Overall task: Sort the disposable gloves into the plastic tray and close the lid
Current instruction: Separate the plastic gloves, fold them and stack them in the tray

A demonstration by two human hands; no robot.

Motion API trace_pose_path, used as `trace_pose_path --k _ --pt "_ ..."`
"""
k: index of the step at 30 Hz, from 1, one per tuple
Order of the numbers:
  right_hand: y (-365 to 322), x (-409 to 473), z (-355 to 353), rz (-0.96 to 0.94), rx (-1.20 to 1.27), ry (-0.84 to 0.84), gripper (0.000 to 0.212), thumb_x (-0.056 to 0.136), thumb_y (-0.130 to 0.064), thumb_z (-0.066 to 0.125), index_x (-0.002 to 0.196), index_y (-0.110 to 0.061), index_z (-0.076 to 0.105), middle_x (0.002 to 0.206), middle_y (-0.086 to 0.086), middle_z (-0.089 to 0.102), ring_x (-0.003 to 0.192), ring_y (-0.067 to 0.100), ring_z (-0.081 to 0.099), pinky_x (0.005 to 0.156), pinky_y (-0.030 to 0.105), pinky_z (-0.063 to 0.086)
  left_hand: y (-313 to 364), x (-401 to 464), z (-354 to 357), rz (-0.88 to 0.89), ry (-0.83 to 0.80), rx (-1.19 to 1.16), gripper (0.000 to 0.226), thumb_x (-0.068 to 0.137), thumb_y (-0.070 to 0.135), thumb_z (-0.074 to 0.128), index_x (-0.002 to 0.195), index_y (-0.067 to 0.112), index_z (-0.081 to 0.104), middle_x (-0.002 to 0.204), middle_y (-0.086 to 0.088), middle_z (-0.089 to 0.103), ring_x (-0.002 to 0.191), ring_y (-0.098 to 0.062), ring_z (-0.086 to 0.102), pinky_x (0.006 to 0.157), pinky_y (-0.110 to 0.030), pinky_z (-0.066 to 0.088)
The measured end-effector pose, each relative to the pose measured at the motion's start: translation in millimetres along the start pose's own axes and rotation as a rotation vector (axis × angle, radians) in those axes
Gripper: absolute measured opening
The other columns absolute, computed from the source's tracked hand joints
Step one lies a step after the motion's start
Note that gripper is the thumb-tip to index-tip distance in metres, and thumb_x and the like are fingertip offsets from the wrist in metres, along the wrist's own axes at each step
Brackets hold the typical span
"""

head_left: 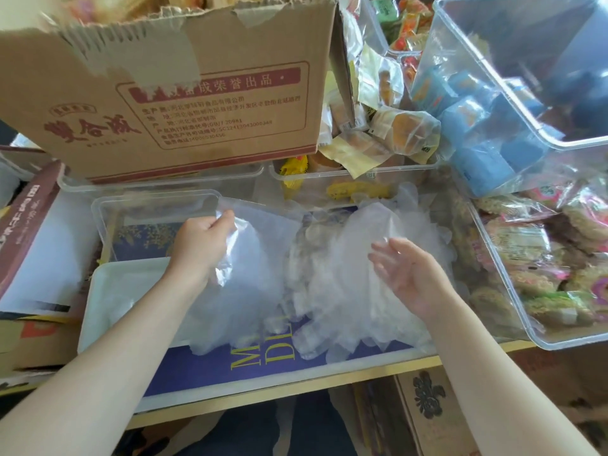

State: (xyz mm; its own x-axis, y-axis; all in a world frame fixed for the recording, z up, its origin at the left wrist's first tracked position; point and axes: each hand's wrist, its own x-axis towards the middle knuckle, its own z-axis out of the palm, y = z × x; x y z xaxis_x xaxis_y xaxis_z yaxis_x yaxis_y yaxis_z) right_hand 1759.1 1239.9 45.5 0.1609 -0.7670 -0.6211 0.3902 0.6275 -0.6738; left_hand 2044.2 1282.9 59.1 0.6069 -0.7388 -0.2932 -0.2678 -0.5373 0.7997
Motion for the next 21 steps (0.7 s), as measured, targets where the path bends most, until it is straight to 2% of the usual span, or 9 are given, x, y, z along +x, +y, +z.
trace_pose_path --k 3,5,10,12,13,16,18,20,21 --pt "-18 -23 3 0.039 -0.096 -0.147 0.01 0.077 -0.011 0.059 0.068 -0.01 0.061 0.085 0.01 0.07 0.084 0.026 0.07 0.072 0.029 0.058 15 -9 8 -0.006 -0.063 -0.09 0.037 0.088 0.028 0.056 0.061 0.004 0.056 0.035 0.008 0.034 0.051 -0.02 0.033 0.056 -0.029 0.029" --pt "-29 -31 5 0.067 -0.19 -0.181 0.008 0.078 -0.008 0.06 0.07 -0.008 0.062 0.089 0.011 0.071 0.085 0.026 0.07 0.072 0.029 0.057 24 -17 13 0.042 -0.122 -0.099 0.045 0.09 0.029 0.055 0.053 0.005 0.047 0.034 0.008 0.034 0.049 -0.019 0.033 0.055 -0.03 0.026" --pt "-41 -38 15 -0.019 -0.453 -0.07 0.02 0.091 -0.004 0.047 0.074 -0.006 0.056 0.079 0.009 0.07 0.061 0.019 0.067 0.051 0.022 0.051 42 -30 27 0.102 -0.192 -0.074 0.052 0.093 0.034 0.052 0.049 0.009 0.041 0.045 -0.002 0.036 0.051 -0.019 0.037 0.059 -0.03 0.03" --pt "-40 -36 16 -0.054 -0.45 -0.046 0.023 0.092 -0.006 0.039 0.076 -0.004 0.056 0.072 0.009 0.069 0.054 0.018 0.063 0.051 0.023 0.047 44 -28 28 0.13 -0.166 -0.072 0.052 0.093 0.034 0.051 0.049 0.009 0.039 0.042 0.0 0.035 0.049 -0.019 0.036 0.059 -0.03 0.03" --pt "-41 -35 16 -0.071 -0.414 -0.043 0.026 0.091 -0.007 0.037 0.075 -0.003 0.057 0.069 0.009 0.068 0.054 0.018 0.062 0.056 0.027 0.047 45 -26 27 0.147 -0.143 -0.075 0.053 0.094 0.034 0.05 0.049 0.009 0.039 0.041 0.0 0.035 0.048 -0.019 0.035 0.059 -0.03 0.031" --pt "-47 -35 10 -0.162 -0.387 -0.138 0.032 0.086 -0.023 0.051 0.065 -0.007 0.069 0.067 0.009 0.068 0.062 0.021 0.062 0.077 0.039 0.044 45 -21 23 0.191 -0.088 -0.091 0.052 0.095 0.034 0.048 0.054 0.002 0.043 0.047 -0.007 0.037 0.051 -0.02 0.036 0.059 -0.03 0.031" --pt "-55 -39 5 -0.195 -0.441 -0.323 0.031 0.076 -0.043 0.071 0.063 -0.016 0.071 0.069 0.005 0.069 0.062 0.018 0.064 0.073 0.035 0.046 44 -16 20 0.197 -0.058 -0.122 0.053 0.095 0.033 0.049 0.05 0.005 0.044 0.045 -0.003 0.041 0.051 -0.019 0.039 0.058 -0.029 0.032" --pt "-63 -45 3 -0.175 -0.519 -0.473 0.042 0.064 -0.061 0.072 0.071 -0.019 0.07 0.079 0.001 0.073 0.065 0.015 0.066 0.067 0.027 0.051 46 -10 18 0.204 -0.06 -0.157 0.051 0.095 0.033 0.049 0.049 0.012 0.047 0.047 -0.004 0.043 0.052 -0.02 0.04 0.059 -0.03 0.034" --pt "-68 -46 4 -0.177 -0.556 -0.516 0.052 0.061 -0.064 0.073 0.078 -0.015 0.067 0.084 0.0 0.074 0.067 0.012 0.067 0.064 0.023 0.051 48 -7 17 0.207 -0.071 -0.171 0.049 0.095 0.033 0.049 0.052 0.011 0.051 0.049 -0.005 0.044 0.053 -0.02 0.041 0.06 -0.03 0.034"
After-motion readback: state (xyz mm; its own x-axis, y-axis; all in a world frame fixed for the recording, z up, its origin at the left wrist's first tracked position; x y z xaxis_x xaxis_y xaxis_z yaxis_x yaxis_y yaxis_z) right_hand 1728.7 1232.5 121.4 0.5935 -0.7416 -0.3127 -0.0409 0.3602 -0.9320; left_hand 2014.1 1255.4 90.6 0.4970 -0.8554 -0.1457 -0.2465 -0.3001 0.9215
